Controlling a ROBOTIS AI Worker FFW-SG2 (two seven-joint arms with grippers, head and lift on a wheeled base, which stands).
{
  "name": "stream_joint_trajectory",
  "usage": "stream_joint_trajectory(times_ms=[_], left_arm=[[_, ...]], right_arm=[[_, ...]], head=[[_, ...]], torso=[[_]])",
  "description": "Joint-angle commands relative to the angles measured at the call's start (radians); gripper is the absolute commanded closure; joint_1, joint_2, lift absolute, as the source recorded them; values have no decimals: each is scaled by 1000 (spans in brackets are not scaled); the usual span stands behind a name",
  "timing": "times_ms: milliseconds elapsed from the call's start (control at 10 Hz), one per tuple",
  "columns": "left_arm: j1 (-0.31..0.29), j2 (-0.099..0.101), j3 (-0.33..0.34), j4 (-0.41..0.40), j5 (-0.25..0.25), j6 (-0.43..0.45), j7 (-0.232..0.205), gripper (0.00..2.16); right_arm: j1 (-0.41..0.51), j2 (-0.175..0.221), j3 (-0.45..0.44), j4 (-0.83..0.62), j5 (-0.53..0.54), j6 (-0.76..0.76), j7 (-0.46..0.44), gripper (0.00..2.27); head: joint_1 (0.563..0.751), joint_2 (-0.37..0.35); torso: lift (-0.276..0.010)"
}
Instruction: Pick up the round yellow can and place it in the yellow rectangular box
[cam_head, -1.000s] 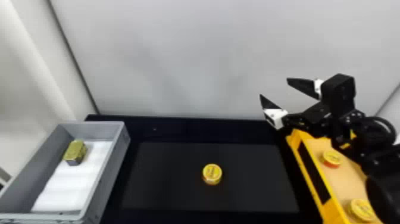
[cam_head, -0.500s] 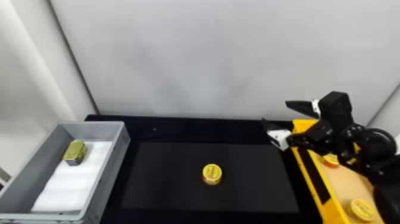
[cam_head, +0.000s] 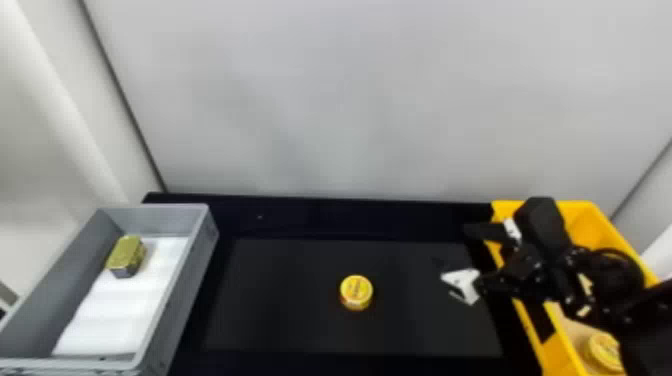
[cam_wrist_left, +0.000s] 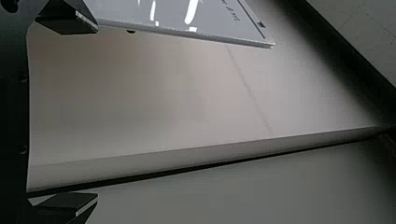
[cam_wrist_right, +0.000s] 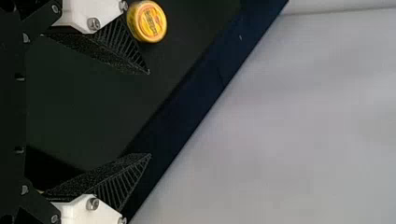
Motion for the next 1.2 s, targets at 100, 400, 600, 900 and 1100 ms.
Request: stream_joint_trajectory(times_ms=[100, 400, 600, 900, 1100], left_arm=[[-1, -4, -2, -2, -2, -2, 1, 25], [0, -4, -8, 0, -2, -2, 1, 25], [-1, -4, -14, 0, -3, 0, 1, 25], [-1, -4, -24, 1, -8, 0, 2, 25], [-3, -4, -28, 4, -8, 0, 2, 25]], right_arm=[[12, 14, 59, 48, -13, 20, 17, 188], [11, 54, 74, 113, -13, 32, 18, 186], [6, 85, 85, 151, 3, 32, 51, 186], [-34, 112, 139, 222, 9, 25, 72, 180], [-69, 129, 175, 274, 10, 8, 92, 177]], head=[[684, 14], [684, 14], [684, 14], [684, 14], [684, 14]], torso=[[-55], [-55], [-55], [-55], [-55]])
